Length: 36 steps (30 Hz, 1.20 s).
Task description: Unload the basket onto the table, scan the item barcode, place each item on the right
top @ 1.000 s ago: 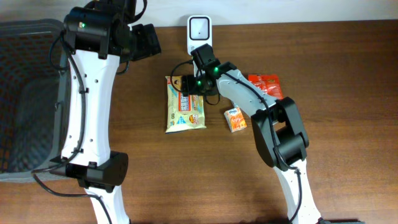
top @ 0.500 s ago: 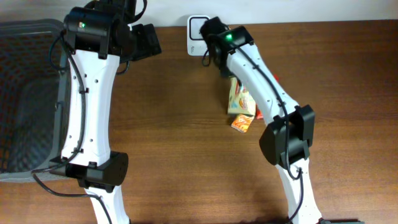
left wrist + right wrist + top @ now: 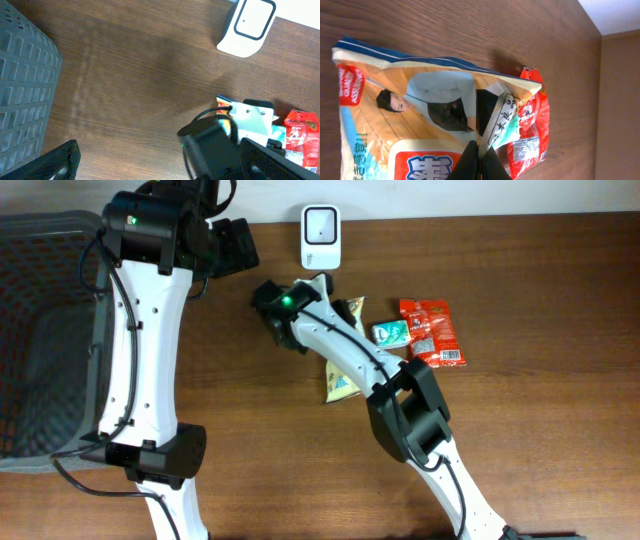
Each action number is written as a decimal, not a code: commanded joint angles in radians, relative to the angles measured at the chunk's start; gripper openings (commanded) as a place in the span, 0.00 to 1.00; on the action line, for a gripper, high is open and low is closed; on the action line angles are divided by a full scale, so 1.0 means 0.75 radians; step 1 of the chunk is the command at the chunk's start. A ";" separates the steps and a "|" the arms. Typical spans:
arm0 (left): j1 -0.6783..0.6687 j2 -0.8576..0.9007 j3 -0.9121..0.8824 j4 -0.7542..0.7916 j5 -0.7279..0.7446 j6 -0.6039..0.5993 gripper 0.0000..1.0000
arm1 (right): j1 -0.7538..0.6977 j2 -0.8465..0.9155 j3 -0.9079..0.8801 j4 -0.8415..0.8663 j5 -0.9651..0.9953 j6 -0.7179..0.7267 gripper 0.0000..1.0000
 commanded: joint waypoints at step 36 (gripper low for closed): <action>-0.238 0.007 -1.553 1.011 0.957 0.380 0.99 | -1.203 -0.197 0.645 -0.468 -1.012 -0.319 0.99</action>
